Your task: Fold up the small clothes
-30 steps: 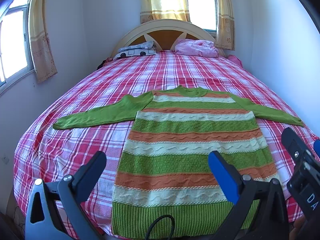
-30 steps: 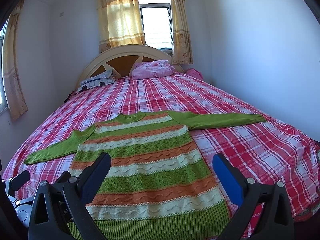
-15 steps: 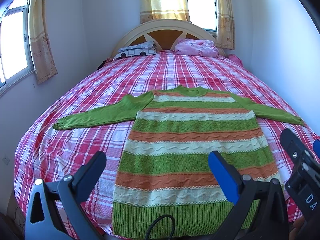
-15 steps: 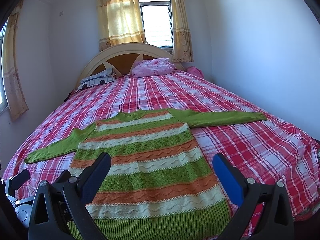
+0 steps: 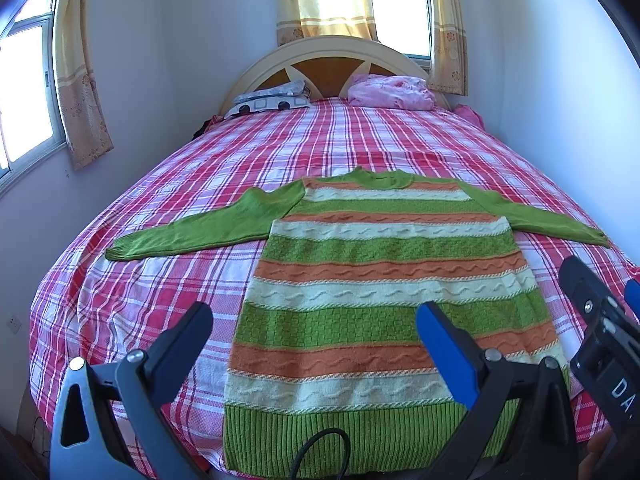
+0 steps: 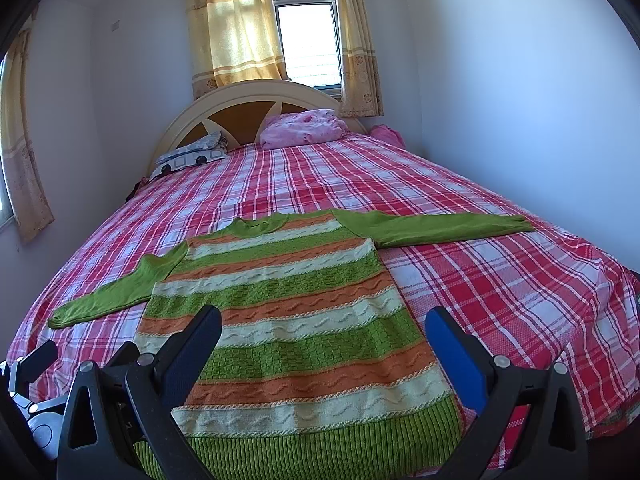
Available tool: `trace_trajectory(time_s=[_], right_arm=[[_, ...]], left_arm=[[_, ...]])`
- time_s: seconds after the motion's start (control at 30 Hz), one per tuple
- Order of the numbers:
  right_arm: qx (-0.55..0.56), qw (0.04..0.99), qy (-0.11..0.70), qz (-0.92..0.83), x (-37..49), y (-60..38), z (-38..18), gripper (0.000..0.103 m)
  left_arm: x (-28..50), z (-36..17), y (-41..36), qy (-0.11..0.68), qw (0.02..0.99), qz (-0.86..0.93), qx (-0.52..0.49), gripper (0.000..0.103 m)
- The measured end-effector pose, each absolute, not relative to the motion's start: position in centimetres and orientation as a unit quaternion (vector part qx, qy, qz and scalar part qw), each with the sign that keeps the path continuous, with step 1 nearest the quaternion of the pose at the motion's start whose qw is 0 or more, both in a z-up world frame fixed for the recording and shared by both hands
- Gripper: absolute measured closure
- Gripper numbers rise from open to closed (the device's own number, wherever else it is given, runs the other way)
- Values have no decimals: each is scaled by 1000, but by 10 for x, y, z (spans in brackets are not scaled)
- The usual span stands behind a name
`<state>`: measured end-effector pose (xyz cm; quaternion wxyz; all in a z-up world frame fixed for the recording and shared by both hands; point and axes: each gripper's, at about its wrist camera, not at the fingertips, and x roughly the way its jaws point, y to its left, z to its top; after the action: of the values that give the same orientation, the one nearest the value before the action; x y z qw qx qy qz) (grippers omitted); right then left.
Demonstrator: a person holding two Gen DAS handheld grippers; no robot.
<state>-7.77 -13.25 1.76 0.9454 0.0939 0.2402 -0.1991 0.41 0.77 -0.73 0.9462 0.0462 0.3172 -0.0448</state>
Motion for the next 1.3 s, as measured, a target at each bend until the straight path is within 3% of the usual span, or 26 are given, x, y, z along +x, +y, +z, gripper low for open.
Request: trace_trajectory(time_s=[0.77,1.3], right_arm=[[75,943,244,-215,-63,-139,16,1],[42,942,250,-220,33,-170,22,1]], left_arm=[[26,-18,-4,333,940,-53,54,0],[125,-29,-21,373,924,-50,63,0]])
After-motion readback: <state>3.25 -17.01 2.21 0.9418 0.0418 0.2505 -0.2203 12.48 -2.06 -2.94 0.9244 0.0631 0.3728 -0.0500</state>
